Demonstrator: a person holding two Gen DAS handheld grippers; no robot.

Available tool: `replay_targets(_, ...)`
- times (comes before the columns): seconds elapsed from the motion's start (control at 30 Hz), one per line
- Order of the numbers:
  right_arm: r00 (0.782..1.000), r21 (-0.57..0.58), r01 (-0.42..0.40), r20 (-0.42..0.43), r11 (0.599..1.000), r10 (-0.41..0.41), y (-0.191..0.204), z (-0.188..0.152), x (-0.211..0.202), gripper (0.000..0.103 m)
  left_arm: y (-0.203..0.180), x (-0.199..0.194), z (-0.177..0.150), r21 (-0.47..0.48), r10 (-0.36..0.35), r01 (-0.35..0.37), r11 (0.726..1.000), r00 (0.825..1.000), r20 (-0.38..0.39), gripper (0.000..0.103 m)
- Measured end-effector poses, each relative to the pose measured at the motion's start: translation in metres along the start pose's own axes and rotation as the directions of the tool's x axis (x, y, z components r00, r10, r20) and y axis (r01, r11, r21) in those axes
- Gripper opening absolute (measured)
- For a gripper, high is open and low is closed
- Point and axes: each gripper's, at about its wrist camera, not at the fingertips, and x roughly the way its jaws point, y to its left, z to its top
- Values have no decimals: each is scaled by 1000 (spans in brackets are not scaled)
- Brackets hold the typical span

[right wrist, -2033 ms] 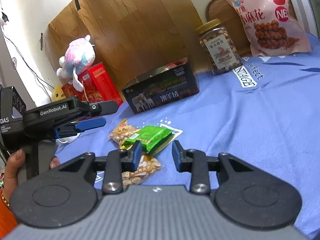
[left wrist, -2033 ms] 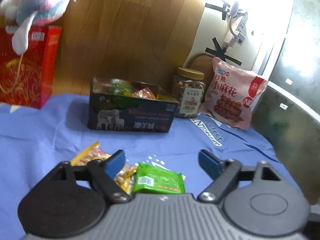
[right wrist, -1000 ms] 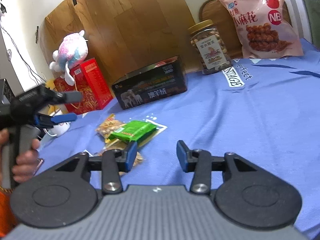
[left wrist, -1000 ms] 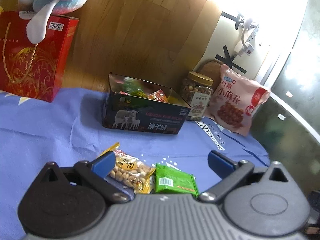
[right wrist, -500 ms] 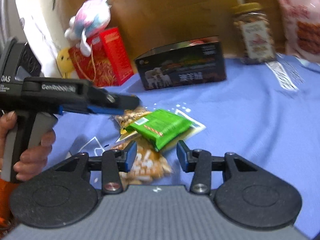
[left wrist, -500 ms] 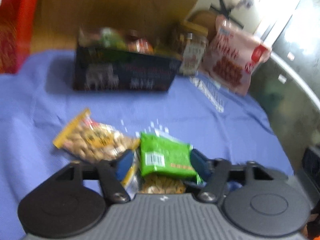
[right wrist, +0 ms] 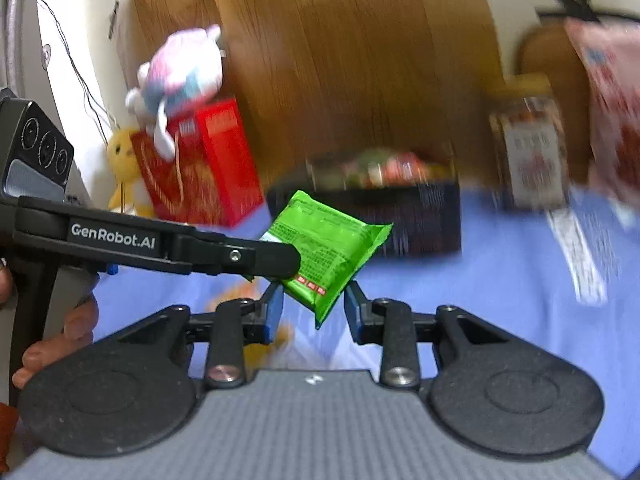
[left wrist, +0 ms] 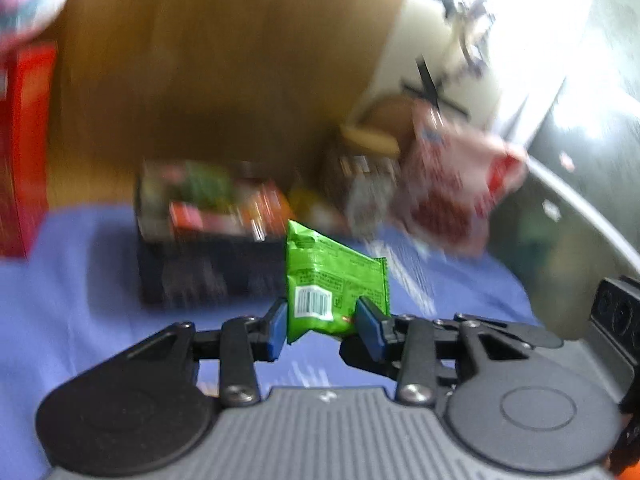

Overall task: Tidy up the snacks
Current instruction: 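Grasp the bright green packet with the left tool, then carry the green packet into the tin box and release it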

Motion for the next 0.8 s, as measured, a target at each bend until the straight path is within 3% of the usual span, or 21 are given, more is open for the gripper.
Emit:
replay_targets(0.17, 999, -16, -40, 20, 999, 40, -7, 56, 55, 36, 37, 24, 49, -37, 112, -110, 993, 992, 64, 39)
replay_targets(0.27, 999, -35, -40, -6, 999, 40, -6, 73, 95, 38, 56, 52, 59, -29, 210, -210, 977, 977, 26, 53)
replay_targets(0.37, 999, -91, 8, -50, 996, -12, -1, 73, 124, 40, 61, 68, 56, 22, 285, -285, 958, 958, -11, 55)
replay_targets(0.43, 997, -117, 28, -63, 993, -35, 2, 68, 123, 41, 58, 56, 50, 28, 271, -272, 962, 962, 11, 56)
replay_targets(0.5, 999, -94, 15, -29, 995, -18, -1, 60, 103, 40, 55, 34, 40, 23, 259, -261, 965, 964, 64, 58)
replay_targets(0.57, 1000, -31, -21, 2, 999, 21, -8, 51, 76, 41, 60, 14, 26, -10, 205, -205, 979, 976, 77, 62)
replay_targets(0.67, 993, 66, -107, -35, 992, 109, -15, 26, 50, 43, 74, 4, 1, -62, 150, -149, 987, 989, 6, 67)
replay_targets(0.8, 964, 203, -180, -159, 963, 213, -12, -16, 39, 45, 92, 8, -32, -100, 149, -159, 982, 983, -103, 67)
